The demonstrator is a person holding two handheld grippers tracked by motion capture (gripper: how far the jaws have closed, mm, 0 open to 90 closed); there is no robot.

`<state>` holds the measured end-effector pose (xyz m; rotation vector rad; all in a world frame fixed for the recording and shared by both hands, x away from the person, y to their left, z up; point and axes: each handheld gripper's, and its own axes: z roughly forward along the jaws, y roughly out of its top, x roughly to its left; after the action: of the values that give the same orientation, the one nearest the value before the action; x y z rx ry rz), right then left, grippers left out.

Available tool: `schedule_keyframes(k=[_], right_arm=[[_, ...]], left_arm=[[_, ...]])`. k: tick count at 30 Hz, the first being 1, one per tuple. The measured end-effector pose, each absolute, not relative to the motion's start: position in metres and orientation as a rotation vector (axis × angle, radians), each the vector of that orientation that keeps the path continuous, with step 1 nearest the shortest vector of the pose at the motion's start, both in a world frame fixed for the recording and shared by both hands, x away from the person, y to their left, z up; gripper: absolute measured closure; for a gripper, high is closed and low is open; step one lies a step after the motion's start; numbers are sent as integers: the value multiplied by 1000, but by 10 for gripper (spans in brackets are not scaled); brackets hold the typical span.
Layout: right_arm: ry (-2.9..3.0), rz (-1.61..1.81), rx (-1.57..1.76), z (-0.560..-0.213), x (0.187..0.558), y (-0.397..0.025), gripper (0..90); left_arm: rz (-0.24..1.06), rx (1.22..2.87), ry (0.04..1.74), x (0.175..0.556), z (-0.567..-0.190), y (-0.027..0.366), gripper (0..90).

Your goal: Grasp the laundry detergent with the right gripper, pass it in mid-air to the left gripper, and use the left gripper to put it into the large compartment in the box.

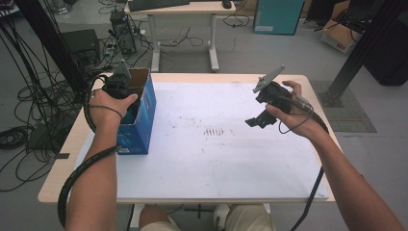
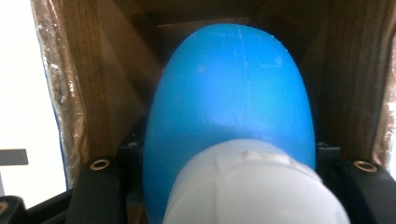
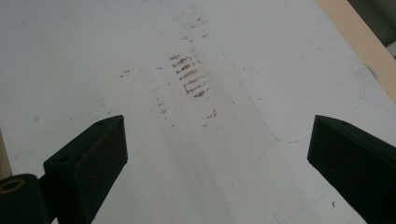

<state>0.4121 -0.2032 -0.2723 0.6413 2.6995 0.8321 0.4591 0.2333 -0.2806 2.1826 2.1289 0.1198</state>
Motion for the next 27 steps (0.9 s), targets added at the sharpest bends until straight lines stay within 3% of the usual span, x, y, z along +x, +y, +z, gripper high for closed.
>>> schedule_keyframes(k=[27], right_arm=[[2696,826,650,-271,411,-206,50]], left_arm=[[120,2184,2125,459,-281,233,370]])
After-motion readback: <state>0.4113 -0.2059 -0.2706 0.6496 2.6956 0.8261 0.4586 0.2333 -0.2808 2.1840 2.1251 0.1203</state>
